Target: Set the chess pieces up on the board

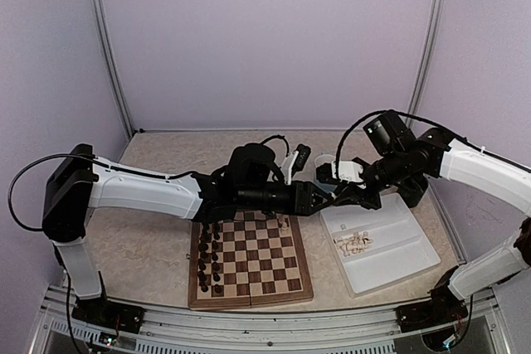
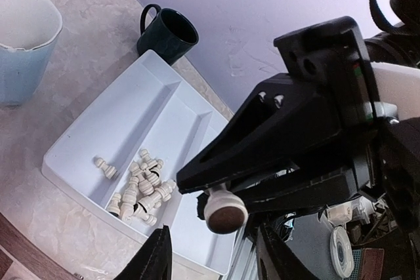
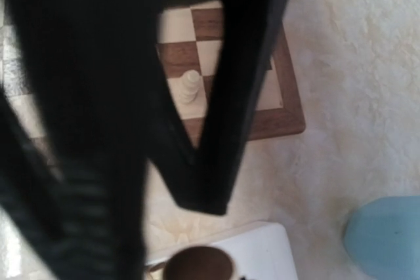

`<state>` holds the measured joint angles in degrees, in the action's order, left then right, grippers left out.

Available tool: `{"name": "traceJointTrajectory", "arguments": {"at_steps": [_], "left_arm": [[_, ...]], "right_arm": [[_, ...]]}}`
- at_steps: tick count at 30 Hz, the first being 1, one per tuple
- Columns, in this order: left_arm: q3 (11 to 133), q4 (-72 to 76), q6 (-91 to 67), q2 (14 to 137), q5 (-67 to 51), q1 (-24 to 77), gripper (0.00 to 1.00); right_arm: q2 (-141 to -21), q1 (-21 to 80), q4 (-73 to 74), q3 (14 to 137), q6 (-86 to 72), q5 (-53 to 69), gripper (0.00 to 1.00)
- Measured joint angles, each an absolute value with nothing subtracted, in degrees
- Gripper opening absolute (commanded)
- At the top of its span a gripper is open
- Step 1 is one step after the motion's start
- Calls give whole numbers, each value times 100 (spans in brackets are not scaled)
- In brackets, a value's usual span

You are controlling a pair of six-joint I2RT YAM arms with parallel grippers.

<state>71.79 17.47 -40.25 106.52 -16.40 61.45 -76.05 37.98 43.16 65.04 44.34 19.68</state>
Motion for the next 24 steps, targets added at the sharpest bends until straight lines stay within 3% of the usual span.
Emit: {"name": "traceJointTrajectory", "arguments": {"at_steps": [12,19,22,24], "left_arm": [[7332,1951,-4176,10916,-1800,6104,38],[7338,2169,-4263,11006,-2010,6073,17],[7341,2228,-4296,11030,-2064,6069,10],[7334,2283,-4283,11043,-2093,6053,9]], "right_arm": [[-7607,3861,4357,6508,4453,2014,12],[-7616,3863,4390,6510,4491,1994,13],[-7618,3863,4412,6508,4515,1975,20],[-7618,3863,4423,6508,4493,1959,31]]}}
